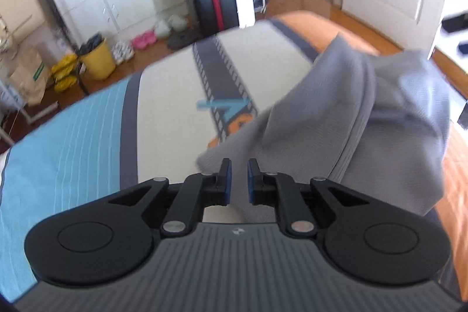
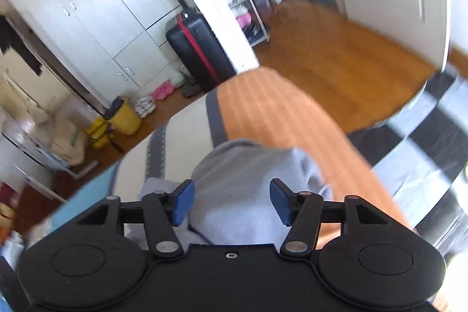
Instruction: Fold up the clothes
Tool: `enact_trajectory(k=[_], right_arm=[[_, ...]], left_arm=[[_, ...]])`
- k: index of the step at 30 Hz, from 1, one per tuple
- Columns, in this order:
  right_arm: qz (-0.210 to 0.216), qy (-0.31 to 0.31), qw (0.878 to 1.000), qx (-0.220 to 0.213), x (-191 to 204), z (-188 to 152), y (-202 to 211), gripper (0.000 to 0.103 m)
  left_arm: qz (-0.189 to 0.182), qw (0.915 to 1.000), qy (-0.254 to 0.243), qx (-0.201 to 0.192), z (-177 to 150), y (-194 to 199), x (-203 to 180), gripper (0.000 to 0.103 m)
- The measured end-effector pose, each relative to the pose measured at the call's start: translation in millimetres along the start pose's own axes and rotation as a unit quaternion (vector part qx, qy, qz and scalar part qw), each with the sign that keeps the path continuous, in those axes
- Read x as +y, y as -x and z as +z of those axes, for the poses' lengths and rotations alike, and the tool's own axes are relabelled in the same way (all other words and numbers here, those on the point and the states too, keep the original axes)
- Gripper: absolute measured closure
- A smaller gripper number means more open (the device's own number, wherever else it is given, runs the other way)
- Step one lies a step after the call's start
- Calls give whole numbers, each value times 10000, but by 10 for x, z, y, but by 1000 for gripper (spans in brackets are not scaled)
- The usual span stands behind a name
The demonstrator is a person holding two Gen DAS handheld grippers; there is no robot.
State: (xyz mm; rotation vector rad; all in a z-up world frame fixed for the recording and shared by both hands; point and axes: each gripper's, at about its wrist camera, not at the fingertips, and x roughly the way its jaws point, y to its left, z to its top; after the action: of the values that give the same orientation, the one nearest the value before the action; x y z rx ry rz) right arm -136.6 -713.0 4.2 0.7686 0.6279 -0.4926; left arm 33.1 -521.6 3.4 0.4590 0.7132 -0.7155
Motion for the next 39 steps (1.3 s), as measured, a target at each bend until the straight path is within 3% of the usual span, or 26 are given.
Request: enact_trajectory(k=[1,3,8,13,16,19,20,22,23,24,26,30,33,35,39], right_arm=[[36,-16,10000,87,-10,-28,-57,40],[42,42,9997,218,5,-61,-198,40],[339,21,9988,357,-27,-112,-409,39],[645,-195,9970,383,-107,8,-603,39],[835,-191,9958,309,-199,56,-668,37],[875,-445,9948,285,-396,97,-716,36],[875,-489,9946,285,-444,104,-728,36],[833,-482,9949,288,-496,109,-731,31],[811,-467,9951,313,-506,111,-738,30],[818,-458,9950,349,-509,112,-745,29],[862,-447,9943,432,-503,112,-744,28],[946,-11,9943,493,-386,105,-652,26],[783,305,9949,553,-313,79,-669,25],[692,184,9961,507,-293,84,-645,25],[1179,-5,9924,365,-211,134,-461,25]], left_arm=[[-29,9999,-80,-133,45,33,-38,82],[-122,9989,-251,-376,121,89,-117,62],[-765,9944,-520,-521,144,125,-343,53],[-1313,9896,-578,-116,72,-169,-505,42],[-1633,9845,-266,586,48,-456,-484,35],[-1655,9834,151,723,41,-632,-409,27],[-1643,9833,261,733,46,-669,-376,29],[-1693,9831,67,693,77,-668,-381,51],[-1726,9827,-63,668,94,-663,-390,72],[-1659,9841,-369,525,109,-610,-429,82],[-1396,9856,-911,291,129,-497,-504,92],[-908,9920,-838,248,165,-311,-380,99],[-608,9951,-732,-252,160,-76,-174,99],[-432,9971,-437,-445,167,13,-15,99],[135,9974,-124,-692,140,128,168,99]])
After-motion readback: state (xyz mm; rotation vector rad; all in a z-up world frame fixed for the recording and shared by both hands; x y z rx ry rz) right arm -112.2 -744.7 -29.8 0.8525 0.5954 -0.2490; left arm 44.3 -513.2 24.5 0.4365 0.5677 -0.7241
